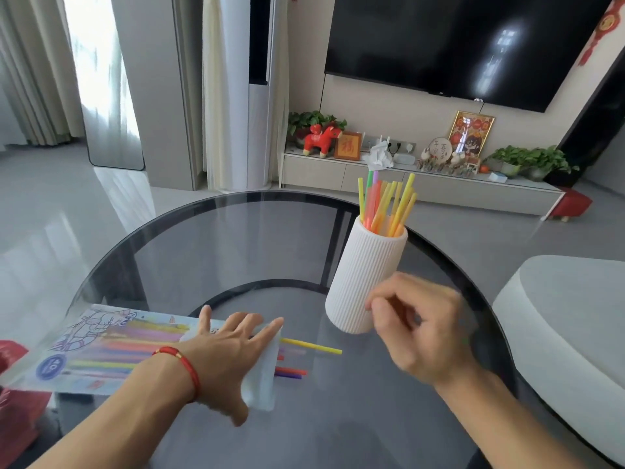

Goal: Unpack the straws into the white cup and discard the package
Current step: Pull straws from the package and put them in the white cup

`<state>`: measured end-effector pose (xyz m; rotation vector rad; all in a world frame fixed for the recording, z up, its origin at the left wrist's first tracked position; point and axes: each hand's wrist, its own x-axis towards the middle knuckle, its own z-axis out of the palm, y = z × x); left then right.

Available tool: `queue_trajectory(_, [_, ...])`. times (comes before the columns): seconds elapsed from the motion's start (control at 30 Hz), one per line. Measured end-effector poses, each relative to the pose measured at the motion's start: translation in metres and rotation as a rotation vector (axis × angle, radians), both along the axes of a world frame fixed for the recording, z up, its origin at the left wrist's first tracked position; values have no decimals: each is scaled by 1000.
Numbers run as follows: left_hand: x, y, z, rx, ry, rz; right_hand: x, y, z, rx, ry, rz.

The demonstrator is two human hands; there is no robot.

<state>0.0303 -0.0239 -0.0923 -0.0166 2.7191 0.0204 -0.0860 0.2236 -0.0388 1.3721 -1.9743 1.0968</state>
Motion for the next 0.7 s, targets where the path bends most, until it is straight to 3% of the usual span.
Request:
queue_trajectory(0.07, [-1,3,3,1,59,-1,10,-2,-33,179,-68,-50])
queue_trajectory(0.2, [0,7,9,3,159,10,5,-11,-61,570,-393,-339])
queue_trajectory(0.27, [0,9,10,-12,226,-2,6,-16,-70,629,-560,-310])
queue_trajectory(0.53, [-1,27,17,-285,546,-139,28,-53,-89,99,-1454,82])
queue_trajectory(0.7, [-3,33,12,-334,528,-141,36,-59,-89,-19,-1459,84])
